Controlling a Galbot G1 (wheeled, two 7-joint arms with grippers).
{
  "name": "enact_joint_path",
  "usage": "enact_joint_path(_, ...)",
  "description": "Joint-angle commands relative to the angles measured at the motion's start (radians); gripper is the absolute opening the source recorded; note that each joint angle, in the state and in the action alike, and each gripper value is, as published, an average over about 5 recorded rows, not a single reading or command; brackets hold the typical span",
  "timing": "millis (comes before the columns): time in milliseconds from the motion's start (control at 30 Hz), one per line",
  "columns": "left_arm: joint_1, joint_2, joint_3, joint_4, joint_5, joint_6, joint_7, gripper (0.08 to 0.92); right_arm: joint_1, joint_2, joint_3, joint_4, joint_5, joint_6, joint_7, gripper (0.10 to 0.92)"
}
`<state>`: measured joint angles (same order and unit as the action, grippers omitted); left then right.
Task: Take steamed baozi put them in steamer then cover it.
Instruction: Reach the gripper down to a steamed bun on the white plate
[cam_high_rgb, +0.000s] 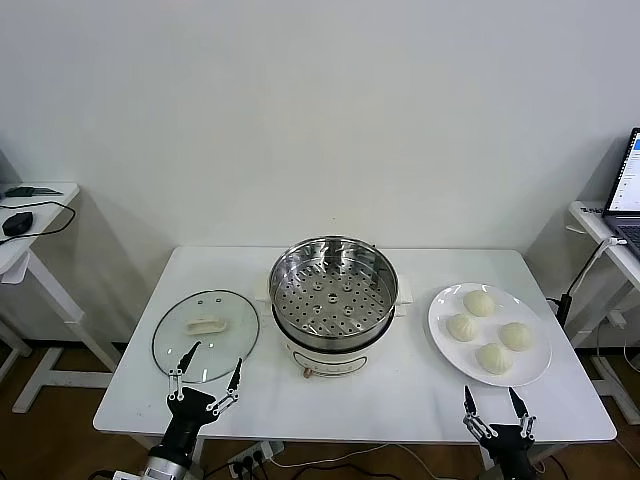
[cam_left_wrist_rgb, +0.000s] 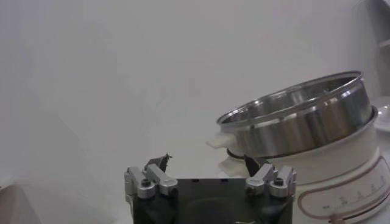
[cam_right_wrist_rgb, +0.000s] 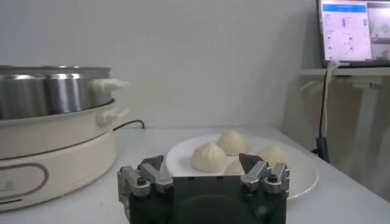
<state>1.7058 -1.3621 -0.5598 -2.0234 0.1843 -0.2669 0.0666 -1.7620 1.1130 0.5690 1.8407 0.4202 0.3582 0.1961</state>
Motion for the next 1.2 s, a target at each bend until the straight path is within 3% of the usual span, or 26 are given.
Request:
enact_joint_path(33,0.003,-0.001,0.000,-0.005,0.002,-0.003,0.000,0.823,0.094,-0.015,0.027,0.008,0.028,-0.091,0.099,0.823)
enact_joint_path(167,0.007,-0.003,0.000,-0.006,0.006,-0.004,0.000,0.823,0.222,-0.080,0.047,-0.013,0.084,-0.173,0.125,0.823)
enact_joint_path(400,0.020,-0.003,-0.004,-0.033,0.002,0.008,-0.004,0.823,0.587,-0.248,-0.007,-0.192,0.257,-0.322,0.144,0.823)
enact_joint_path(700,0.044,-0.008,-0.011,-0.085,-0.002,0.026,-0.009,0.823,1.063,-0.375,-0.317,-0.618,0.358,-0.345,-0.063,0.823)
enact_joint_path(833,0.049,-0.011,-0.015,-0.099,-0.007,0.032,-0.012,0.823,1.248,-0.381,-0.447,-0.794,0.350,-0.363,-0.272,0.823)
enact_joint_path(1033,0.055,-0.010,-0.019,-0.109,-0.017,0.040,-0.014,0.823,1.426,-0.404,-0.628,-0.968,0.228,-0.403,-0.725,0.823)
enact_joint_path(1200,0.057,-0.011,-0.024,-0.114,-0.020,0.048,-0.015,0.823,1.586,-0.384,-0.710,-1.146,-0.085,-0.358,-1.180,0.823)
